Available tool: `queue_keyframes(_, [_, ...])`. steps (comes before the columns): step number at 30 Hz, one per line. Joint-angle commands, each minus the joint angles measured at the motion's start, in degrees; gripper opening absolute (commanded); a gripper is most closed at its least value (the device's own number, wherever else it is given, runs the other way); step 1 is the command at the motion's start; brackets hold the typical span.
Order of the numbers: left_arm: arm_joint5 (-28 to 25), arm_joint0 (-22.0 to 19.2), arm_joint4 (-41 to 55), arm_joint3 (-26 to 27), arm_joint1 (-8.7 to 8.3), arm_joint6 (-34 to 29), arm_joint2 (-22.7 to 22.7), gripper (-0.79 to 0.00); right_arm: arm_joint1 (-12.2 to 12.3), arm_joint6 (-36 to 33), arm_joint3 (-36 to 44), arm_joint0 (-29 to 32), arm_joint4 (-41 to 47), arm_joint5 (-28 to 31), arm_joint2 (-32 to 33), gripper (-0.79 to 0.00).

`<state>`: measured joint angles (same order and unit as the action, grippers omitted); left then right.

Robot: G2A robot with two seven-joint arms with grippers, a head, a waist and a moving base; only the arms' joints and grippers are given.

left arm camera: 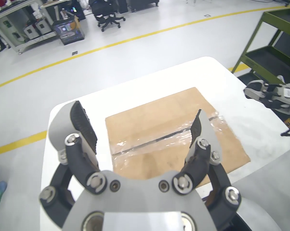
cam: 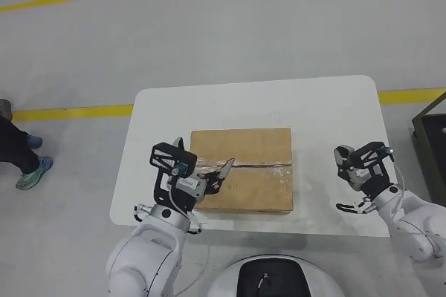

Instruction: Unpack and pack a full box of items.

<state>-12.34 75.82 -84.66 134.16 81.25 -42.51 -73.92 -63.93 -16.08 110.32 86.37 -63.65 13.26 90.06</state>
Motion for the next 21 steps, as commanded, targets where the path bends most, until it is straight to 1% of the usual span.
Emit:
queue_keyframes(1, [-0.4,-2.4,0.5,-1.3,0.2,-2.2,3.9,0.0,0.0,0.1,0.2,0.6,0.3,0.0,0.9,-0.785])
queue_keyframes(3, [0.0,-4.2,0.7,-2.6,0.47,-3.9,7.2,0.0,0.1,0.2,0.5,1.1,0.4,0.1,1.5,-0.785])
queue_keyframes(4, [0.1,-4.4,1.0,-2.8,0.52,-4.1,7.8,0.0,0.1,0.3,0.5,1.4,0.3,0.1,1.8,-0.785])
queue_keyframes(18, [0.1,-4.4,1.0,-2.8,0.52,-4.1,7.8,0.0,0.0,1.6,0.8,3.7,-0.5,-1.2,2.6,-0.785])
queue_keyframes(19, [0.8,-3.9,1.6,-3.1,0.53,-3.2,7.6,0.0,0.0,1.5,0.9,3.7,-0.7,-1.1,2.6,-0.785])
queue_keyframes(21, [-0.3,-3.8,1.3,-3.9,0.42,-2.4,8.0,0.0,0.0,1.4,0.8,3.6,-1.1,-0.8,2.6,-0.785])
